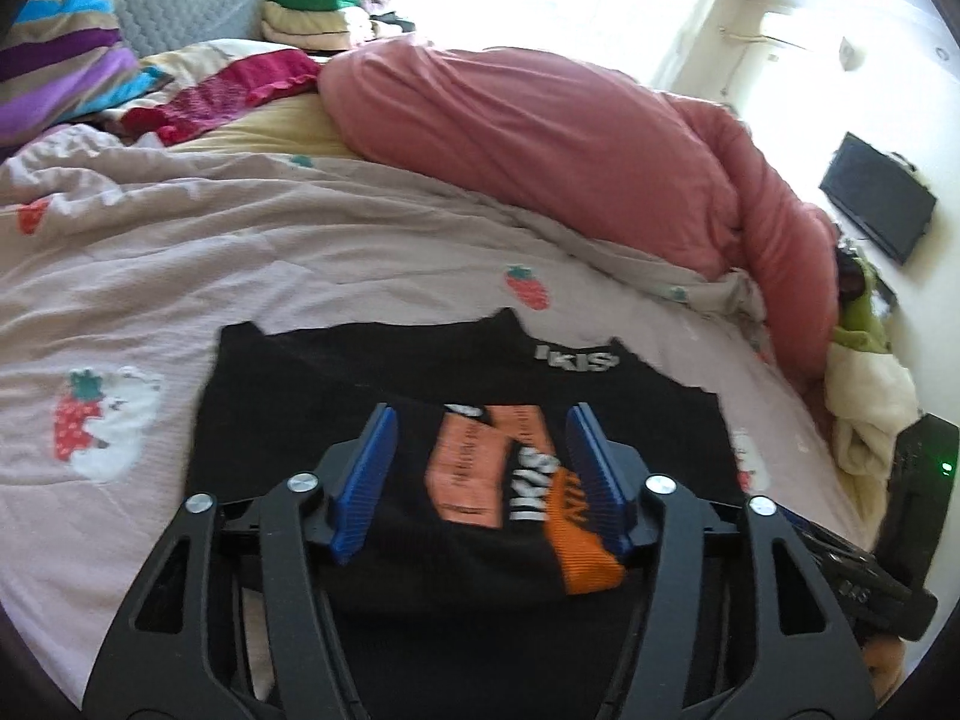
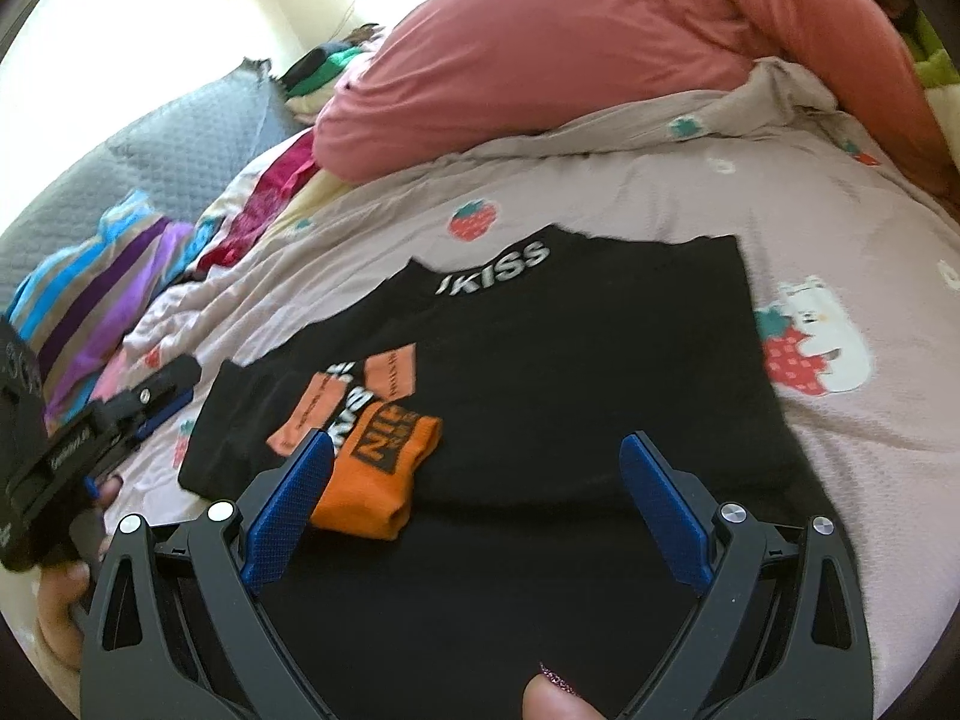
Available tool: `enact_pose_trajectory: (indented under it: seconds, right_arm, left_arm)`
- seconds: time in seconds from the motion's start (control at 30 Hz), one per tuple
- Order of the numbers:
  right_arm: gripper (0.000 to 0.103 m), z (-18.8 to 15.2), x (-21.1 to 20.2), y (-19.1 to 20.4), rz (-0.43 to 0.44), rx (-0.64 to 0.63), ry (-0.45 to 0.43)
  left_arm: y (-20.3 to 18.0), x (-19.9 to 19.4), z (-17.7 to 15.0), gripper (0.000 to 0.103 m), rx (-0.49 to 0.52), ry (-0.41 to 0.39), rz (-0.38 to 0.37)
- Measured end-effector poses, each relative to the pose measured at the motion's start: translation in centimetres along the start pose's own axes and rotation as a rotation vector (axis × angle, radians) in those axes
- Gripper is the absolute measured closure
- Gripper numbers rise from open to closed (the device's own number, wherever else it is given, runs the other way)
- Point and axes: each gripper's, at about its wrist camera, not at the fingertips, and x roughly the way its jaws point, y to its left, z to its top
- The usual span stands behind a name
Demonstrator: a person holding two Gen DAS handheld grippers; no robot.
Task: Fold small clothes
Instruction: 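Open the left tool to release the sock on the shirt, then grasp the orange cuff of the sock with the right tool and lift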
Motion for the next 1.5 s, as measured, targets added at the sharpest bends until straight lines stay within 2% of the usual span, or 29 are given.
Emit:
enact_pose_trajectory:
  seconds: [0.13,0.3,0.33,0.4,0.47,0.57,0.6,0.63,0.7,0.77,0.83,1.03,1.17,1.3,1.5]
  right_arm:
    - [0.008,0.0,1.9,1.5,0.014,-0.039,0.032]
    - [0.010,0.5,5.2,3.5,0.013,-0.105,0.078]
    - [0.015,0.4,5.7,3.8,0.006,-0.115,0.088]
    - [0.017,0.3,7.2,4.3,0.003,-0.131,0.114]
    - [0.026,0.0,8.7,4.4,-0.029,-0.124,0.147]
    - [0.031,-0.4,9.7,4.3,-0.039,-0.086,0.151]
    - [0.035,-0.4,9.6,4.4,-0.036,-0.082,0.139]
    - [0.048,-0.4,9.6,4.4,-0.022,-0.076,0.135]
    - [0.056,-0.3,9.6,4.6,-0.012,-0.070,0.129]
    - [0.082,-0.2,9.5,5.0,-0.007,-0.089,0.117]
    - [0.087,-0.1,9.3,5.3,0.009,-0.106,0.114]
    - [0.090,0.7,7.3,6.6,0.059,-0.161,0.048]
    - [0.090,1.8,4.8,8.1,0.087,-0.229,-0.034]
    - [0.090,3.0,2.7,9.0,0.091,-0.283,-0.102]
    - [0.090,5.3,0.1,8.4,0.079,-0.308,-0.192]
  left_arm:
    - [1.7,0.0,0.0,0.039,0.013,-0.006,0.098]
    - [2.9,-0.2,-0.1,0.027,0.016,-0.020,0.164]
    - [3.1,-0.2,-0.2,0.024,0.016,-0.024,0.176]
    - [3.5,-0.3,-0.2,0.020,0.012,-0.025,0.183]
    - [3.9,-0.6,-0.1,0.018,-0.001,-0.029,0.184]
    - [4.5,-0.8,0.0,0.017,-0.013,-0.037,0.192]
    - [4.6,-0.8,-0.1,0.016,-0.016,-0.037,0.193]
    - [4.9,-0.9,-0.1,0.016,-0.026,-0.035,0.193]
    - [5.3,-0.9,-0.1,0.015,-0.045,-0.029,0.194]
    - [5.7,-1.0,-0.1,0.015,-0.057,-0.030,0.200]
    - [5.9,-1.2,-0.1,0.015,-0.064,-0.035,0.203]
    - [7.0,-1.8,0.0,0.015,-0.098,-0.049,0.205]
    - [7.7,-2.2,0.1,0.015,-0.119,-0.059,0.208]
    - [8.3,-2.5,0.2,0.015,-0.134,-0.066,0.210]
    - [8.6,-2.9,0.2,0.015,-0.144,-0.078,0.207]
